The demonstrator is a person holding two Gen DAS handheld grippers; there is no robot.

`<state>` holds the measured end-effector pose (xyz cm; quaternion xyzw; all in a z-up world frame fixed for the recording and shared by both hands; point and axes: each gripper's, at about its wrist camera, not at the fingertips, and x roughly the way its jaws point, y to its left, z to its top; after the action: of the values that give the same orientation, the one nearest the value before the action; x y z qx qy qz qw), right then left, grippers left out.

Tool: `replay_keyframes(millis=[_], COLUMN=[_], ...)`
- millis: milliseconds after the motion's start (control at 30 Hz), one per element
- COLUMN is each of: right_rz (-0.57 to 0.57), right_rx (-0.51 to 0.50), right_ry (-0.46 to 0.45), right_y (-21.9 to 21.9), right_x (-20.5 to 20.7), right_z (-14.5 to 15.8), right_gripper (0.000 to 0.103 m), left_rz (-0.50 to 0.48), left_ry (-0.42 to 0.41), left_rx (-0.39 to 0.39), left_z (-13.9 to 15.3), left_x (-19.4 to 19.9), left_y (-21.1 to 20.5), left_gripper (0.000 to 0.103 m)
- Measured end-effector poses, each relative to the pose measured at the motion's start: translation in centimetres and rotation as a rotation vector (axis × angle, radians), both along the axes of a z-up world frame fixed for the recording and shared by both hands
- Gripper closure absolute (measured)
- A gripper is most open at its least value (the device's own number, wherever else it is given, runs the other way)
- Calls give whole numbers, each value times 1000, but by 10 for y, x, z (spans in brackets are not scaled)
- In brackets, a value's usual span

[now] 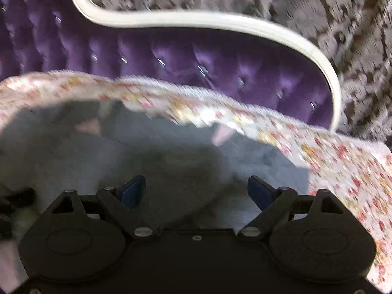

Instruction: Fold small clothes

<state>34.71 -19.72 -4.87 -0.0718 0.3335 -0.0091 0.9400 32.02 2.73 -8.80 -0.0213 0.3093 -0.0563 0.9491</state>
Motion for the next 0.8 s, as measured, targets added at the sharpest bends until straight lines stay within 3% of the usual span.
replay_keyframes(millis=[133,300,433,633,800], right_rz=[-100,-170,-147,-89,-46], right_rx=[73,119,195,319,354], right_ry=[29,3,-39,-46,-46], right_y=[-51,-83,-95,-108,-108], right_x=[-21,-48,-58,-50,-34], right_z=[-5,3,8,4,-2], right_gripper=[16,15,18,36,37], left_rz=[2,3,4,4,4], left_ry=[-4,-4,-4,-5,-5], left_rx=[-8,-12,-14,-13,-15], left_z=[0,1,1,0,1], left_x=[-1,-1,-2,-2,-2], left_y=[1,1,1,0,0], left_gripper=[1,1,1,1,1])
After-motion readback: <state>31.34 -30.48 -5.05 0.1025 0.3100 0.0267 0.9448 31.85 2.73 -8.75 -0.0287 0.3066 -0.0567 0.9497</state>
